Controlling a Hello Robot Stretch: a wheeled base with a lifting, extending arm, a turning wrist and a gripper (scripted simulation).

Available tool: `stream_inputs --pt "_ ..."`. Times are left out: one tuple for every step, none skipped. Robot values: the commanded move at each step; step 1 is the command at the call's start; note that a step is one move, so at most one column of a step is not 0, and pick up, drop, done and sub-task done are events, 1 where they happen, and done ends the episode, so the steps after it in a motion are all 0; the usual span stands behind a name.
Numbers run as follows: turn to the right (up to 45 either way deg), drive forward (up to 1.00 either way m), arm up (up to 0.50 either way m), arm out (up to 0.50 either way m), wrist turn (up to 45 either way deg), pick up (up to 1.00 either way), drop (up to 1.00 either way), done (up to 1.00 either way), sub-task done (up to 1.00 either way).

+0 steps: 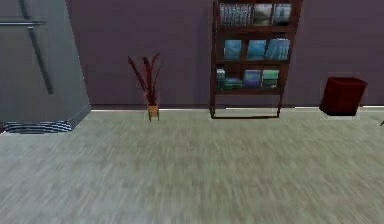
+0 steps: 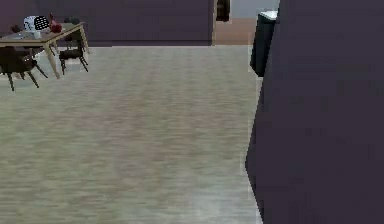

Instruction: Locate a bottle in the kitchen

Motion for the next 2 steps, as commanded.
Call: stream_inputs --pt "45.0 0.0 0.0 0.0 0.0 0.0 0.0 0.0 0.0" --pt "39.0 0.0 0.0 0.0 0.0 0.0 0.0 0.0 0.0"
